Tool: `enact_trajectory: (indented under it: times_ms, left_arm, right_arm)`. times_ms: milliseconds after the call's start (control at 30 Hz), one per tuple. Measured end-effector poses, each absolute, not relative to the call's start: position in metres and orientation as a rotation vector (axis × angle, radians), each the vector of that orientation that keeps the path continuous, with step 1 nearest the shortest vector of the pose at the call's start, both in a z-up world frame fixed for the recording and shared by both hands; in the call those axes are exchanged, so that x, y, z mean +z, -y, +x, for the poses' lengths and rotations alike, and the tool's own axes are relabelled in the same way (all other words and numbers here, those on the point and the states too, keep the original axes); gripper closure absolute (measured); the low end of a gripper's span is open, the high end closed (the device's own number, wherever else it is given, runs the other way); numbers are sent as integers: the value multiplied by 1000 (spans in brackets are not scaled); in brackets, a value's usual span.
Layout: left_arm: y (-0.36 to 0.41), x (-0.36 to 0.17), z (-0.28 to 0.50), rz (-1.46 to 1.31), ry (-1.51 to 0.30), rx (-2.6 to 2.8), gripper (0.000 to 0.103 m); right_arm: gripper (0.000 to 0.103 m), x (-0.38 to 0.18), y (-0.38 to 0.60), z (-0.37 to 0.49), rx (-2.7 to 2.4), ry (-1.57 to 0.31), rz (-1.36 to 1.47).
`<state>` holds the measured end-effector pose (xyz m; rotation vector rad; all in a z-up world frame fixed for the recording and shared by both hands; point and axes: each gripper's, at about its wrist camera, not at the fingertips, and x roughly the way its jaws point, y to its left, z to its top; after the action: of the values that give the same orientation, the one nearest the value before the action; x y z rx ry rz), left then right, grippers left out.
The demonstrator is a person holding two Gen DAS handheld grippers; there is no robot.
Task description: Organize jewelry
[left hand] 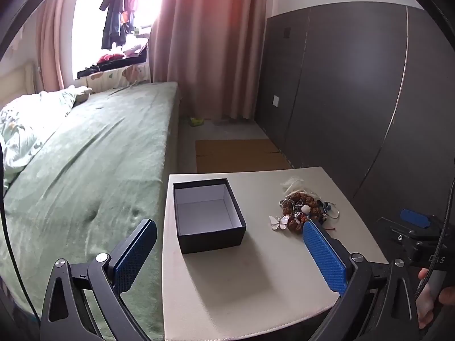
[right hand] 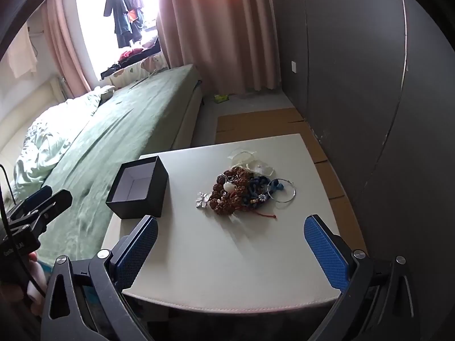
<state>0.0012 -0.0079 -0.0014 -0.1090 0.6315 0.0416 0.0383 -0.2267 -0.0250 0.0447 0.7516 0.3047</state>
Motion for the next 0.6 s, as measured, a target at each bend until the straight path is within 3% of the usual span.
enact_trajectory:
  times_ms: [600]
  left_arm:
    - [8, 1, -3, -93, -625, 54, 1]
  right_arm:
    - [0, -24, 226, 38, 297, -752, 37]
